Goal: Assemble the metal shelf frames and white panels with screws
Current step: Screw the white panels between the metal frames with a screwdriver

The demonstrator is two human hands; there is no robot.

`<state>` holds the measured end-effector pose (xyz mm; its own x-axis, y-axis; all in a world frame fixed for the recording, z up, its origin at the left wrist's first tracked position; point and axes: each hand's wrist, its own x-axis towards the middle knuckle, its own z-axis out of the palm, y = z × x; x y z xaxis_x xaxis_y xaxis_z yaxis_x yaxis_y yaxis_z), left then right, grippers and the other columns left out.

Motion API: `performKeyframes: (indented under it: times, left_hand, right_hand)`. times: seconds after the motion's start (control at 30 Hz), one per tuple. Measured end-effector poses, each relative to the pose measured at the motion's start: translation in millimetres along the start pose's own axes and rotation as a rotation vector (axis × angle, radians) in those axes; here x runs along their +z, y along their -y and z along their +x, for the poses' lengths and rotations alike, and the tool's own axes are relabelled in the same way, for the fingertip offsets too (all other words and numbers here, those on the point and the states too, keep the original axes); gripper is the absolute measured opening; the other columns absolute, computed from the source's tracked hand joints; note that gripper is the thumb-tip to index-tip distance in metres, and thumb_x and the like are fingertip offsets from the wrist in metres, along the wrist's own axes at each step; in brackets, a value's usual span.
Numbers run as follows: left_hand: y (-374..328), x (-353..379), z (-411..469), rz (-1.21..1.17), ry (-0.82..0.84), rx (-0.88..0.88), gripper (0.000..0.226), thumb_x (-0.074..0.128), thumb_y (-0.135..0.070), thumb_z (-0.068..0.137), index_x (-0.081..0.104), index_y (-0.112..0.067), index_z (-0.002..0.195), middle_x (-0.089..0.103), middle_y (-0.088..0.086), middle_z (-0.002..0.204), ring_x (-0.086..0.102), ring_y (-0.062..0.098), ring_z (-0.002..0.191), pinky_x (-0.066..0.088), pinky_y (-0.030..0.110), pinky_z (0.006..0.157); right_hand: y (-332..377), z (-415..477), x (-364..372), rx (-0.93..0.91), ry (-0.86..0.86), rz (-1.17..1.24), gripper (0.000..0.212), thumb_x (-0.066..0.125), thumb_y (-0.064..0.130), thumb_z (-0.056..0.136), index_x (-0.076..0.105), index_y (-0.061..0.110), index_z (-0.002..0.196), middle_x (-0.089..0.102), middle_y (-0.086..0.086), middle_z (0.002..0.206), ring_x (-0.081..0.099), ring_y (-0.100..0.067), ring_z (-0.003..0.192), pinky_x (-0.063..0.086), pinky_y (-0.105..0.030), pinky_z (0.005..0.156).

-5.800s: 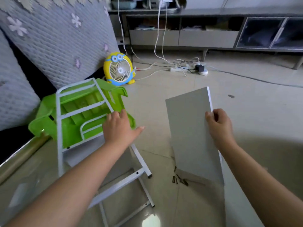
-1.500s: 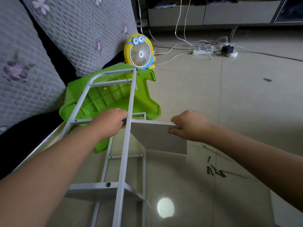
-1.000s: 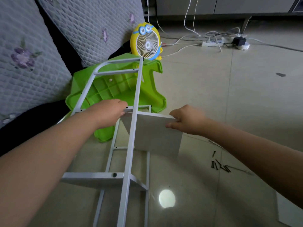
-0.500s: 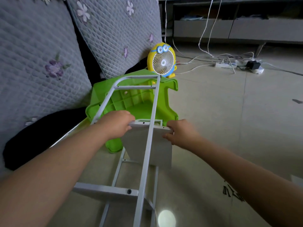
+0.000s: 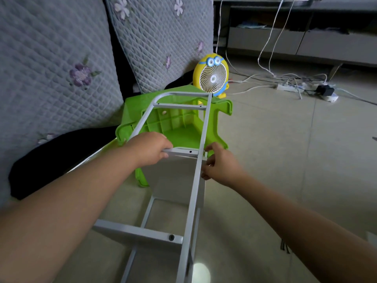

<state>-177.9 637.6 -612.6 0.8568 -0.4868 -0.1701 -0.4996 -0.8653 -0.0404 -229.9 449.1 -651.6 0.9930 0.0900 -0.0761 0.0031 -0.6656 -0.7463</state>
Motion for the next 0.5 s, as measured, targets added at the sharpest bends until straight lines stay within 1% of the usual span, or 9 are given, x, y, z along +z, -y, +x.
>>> performKeyframes:
  times: [0.07, 0.17, 0.23, 0.3, 0.37, 0.43, 0.5]
  left_hand:
    - [1.5, 0.6, 0.2, 0.008, -0.001, 0.003, 0.021, 0.054, -0.026, 0.091, 0.061, -0.006, 0.093, 0.055, 0.004, 0.092, 0.055, 0.023, 0.094, 0.045, 0.036, 0.081]
    - [2.0, 1.2, 0.5, 0.012, 0.002, 0.000, 0.024, 0.052, -0.029, 0.092, 0.061, -0.007, 0.099, 0.056, 0.004, 0.096, 0.055, 0.022, 0.095, 0.044, 0.033, 0.079]
    - [1.7, 1.6, 1.2, 0.012, 0.002, 0.009, 0.024, 0.051, -0.029, 0.092, 0.061, -0.009, 0.101, 0.053, 0.002, 0.094, 0.055, 0.022, 0.095, 0.042, 0.031, 0.077]
    - [1.7, 1.2, 1.4, 0.021, 0.005, 0.018, 0.023, 0.049, -0.028, 0.093, 0.060, -0.011, 0.103, 0.053, 0.000, 0.095, 0.054, 0.021, 0.096, 0.040, 0.030, 0.074]
    - [2.0, 1.4, 1.3, 0.023, 0.005, 0.024, 0.021, 0.048, -0.028, 0.094, 0.060, -0.012, 0.103, 0.055, 0.000, 0.100, 0.054, 0.021, 0.097, 0.040, 0.030, 0.074]
    - [0.9, 2.6, 1.3, 0.035, -0.005, 0.032, 0.022, 0.047, -0.028, 0.095, 0.059, -0.015, 0.106, 0.056, 0.000, 0.105, 0.054, 0.021, 0.100, 0.039, 0.029, 0.075]
    - [-0.4, 4.9, 1.9, 0.054, -0.029, 0.041, 0.023, 0.045, -0.028, 0.096, 0.058, -0.015, 0.110, 0.056, 0.000, 0.108, 0.054, 0.020, 0.102, 0.040, 0.028, 0.076]
  right_hand:
    - [3.2, -0.4, 3.9, -0.010, 0.007, 0.000, 0.039, 0.054, 0.000, 0.082, 0.042, 0.004, 0.119, 0.071, -0.015, 0.088, 0.068, -0.027, 0.080, 0.049, -0.027, 0.064]
    - [3.9, -0.6, 6.9, 0.014, 0.015, 0.047, 0.037, 0.053, -0.001, 0.083, 0.041, 0.004, 0.118, 0.069, -0.013, 0.096, 0.068, -0.027, 0.081, 0.049, -0.027, 0.063]
    - [2.7, 0.4, 5.1, 0.015, 0.001, 0.022, 0.036, 0.056, 0.002, 0.083, 0.043, 0.004, 0.116, 0.069, -0.011, 0.098, 0.067, -0.028, 0.084, 0.046, -0.025, 0.062]
    - [1.9, 1.2, 0.1, -0.018, -0.045, -0.069, 0.041, 0.062, 0.010, 0.082, 0.044, 0.006, 0.118, 0.067, -0.007, 0.100, 0.064, -0.027, 0.090, 0.044, -0.025, 0.068]
    - [3.1, 0.2, -5.0, -0.075, -0.094, -0.155, 0.048, 0.066, 0.017, 0.080, 0.044, 0.009, 0.122, 0.063, -0.006, 0.106, 0.061, -0.027, 0.093, 0.046, -0.030, 0.076]
    - [4.3, -1.3, -7.1, -0.149, -0.110, -0.237, 0.053, 0.064, 0.018, 0.081, 0.043, 0.014, 0.129, 0.058, -0.007, 0.113, 0.059, -0.026, 0.097, 0.045, -0.031, 0.081]
    - [5.6, -1.5, -7.0, -0.191, -0.088, -0.277, 0.051, 0.059, 0.012, 0.084, 0.045, 0.017, 0.132, 0.060, -0.009, 0.115, 0.059, -0.025, 0.100, 0.044, -0.028, 0.083]
